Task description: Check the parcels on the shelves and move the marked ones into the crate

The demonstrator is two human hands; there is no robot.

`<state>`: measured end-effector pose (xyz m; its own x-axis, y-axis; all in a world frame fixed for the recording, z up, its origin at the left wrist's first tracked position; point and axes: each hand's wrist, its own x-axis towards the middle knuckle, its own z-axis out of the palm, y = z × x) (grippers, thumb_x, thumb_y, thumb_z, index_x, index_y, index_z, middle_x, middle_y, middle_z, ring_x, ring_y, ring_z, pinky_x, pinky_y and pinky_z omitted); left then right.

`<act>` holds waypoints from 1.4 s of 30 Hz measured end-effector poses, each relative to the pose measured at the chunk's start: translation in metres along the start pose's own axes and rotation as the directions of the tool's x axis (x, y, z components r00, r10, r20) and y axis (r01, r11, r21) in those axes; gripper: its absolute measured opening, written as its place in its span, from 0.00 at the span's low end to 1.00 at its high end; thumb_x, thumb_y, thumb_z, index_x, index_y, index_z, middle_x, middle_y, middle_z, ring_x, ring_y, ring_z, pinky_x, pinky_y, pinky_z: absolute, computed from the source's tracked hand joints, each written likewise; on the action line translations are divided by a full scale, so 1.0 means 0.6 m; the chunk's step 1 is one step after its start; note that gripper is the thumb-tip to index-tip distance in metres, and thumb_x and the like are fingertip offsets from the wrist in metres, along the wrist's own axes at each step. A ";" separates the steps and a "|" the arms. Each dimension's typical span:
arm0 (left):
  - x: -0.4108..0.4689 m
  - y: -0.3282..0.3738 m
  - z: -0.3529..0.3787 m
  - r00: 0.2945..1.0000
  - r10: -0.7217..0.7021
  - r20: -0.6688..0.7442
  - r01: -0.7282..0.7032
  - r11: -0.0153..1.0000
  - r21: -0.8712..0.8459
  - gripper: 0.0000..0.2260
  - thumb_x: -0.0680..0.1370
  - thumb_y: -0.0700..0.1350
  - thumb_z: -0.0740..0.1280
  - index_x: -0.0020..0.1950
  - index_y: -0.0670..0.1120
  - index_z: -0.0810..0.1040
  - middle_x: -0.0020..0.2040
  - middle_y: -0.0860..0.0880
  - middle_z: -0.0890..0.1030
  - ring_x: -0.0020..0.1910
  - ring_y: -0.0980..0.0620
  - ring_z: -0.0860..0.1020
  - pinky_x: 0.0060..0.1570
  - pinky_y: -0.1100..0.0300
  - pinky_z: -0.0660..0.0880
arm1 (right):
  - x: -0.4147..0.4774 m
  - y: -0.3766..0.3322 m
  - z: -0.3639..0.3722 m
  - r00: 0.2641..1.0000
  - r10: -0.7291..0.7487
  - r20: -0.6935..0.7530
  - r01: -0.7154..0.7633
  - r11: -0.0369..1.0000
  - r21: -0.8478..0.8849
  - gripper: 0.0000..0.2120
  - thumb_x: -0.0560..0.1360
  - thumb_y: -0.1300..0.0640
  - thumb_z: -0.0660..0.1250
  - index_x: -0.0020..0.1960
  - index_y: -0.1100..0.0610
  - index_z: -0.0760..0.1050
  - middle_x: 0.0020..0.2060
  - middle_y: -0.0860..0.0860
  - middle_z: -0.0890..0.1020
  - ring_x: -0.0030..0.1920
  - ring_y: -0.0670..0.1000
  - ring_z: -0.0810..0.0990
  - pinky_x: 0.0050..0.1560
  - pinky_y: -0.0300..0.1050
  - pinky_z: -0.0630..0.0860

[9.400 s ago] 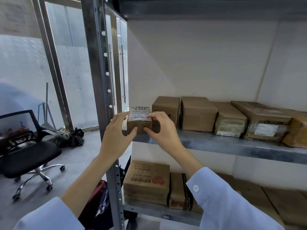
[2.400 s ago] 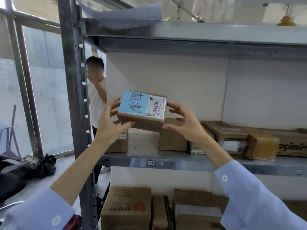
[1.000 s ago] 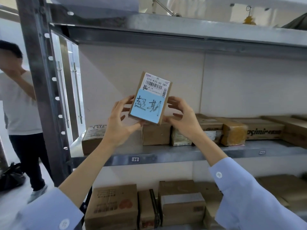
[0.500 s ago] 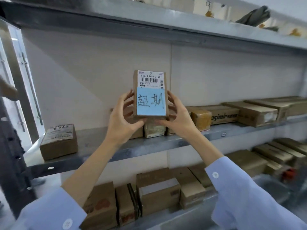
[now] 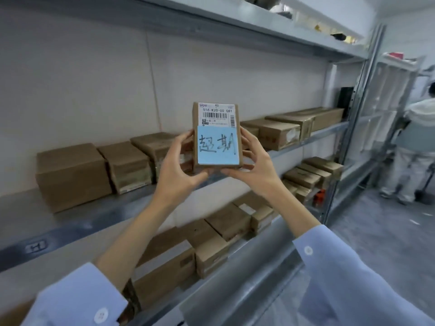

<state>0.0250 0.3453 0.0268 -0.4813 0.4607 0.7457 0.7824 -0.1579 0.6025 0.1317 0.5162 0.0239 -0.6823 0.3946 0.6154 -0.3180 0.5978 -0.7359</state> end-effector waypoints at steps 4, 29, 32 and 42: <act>0.013 -0.007 0.122 0.996 -0.019 0.087 0.025 0.998 -0.065 0.38 0.68 0.45 0.79 0.73 0.48 0.64 0.68 0.57 0.72 0.68 0.61 0.70 0.67 0.55 0.71 | -0.032 0.056 -0.106 0.998 0.058 -0.039 -0.060 0.996 -0.068 0.46 0.67 0.58 0.80 0.77 0.44 0.58 0.68 0.42 0.72 0.64 0.44 0.74 0.54 0.42 0.80; -0.009 0.125 1.102 0.763 0.117 0.636 0.239 0.863 -0.445 0.38 0.68 0.44 0.79 0.73 0.54 0.65 0.68 0.57 0.72 0.67 0.60 0.72 0.58 0.52 0.79 | -0.348 0.362 -0.875 0.726 0.431 -0.535 -0.585 0.797 -0.152 0.47 0.67 0.50 0.78 0.78 0.46 0.56 0.70 0.40 0.69 0.66 0.44 0.72 0.58 0.43 0.78; -0.010 0.146 1.208 0.726 0.162 0.668 0.254 0.840 -0.479 0.37 0.68 0.41 0.79 0.73 0.52 0.65 0.66 0.60 0.72 0.65 0.64 0.71 0.53 0.68 0.76 | -0.372 0.391 -0.950 0.673 0.445 -0.591 -0.630 0.763 -0.143 0.47 0.66 0.44 0.76 0.78 0.45 0.56 0.70 0.39 0.68 0.67 0.44 0.71 0.60 0.44 0.77; 0.030 0.191 1.555 0.595 0.297 0.747 0.360 0.733 -0.578 0.36 0.69 0.39 0.78 0.72 0.54 0.65 0.68 0.58 0.72 0.67 0.59 0.72 0.54 0.59 0.80 | -0.392 0.501 -1.199 0.481 0.455 -0.750 -0.733 0.678 -0.059 0.39 0.72 0.44 0.73 0.78 0.42 0.57 0.72 0.41 0.68 0.69 0.43 0.71 0.61 0.42 0.75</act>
<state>0.4746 1.1503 -0.1561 0.2412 0.8797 0.4098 0.1718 -0.4543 0.8741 0.6704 1.1050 -0.1388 0.0209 0.9847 0.1727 0.3233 0.1568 -0.9332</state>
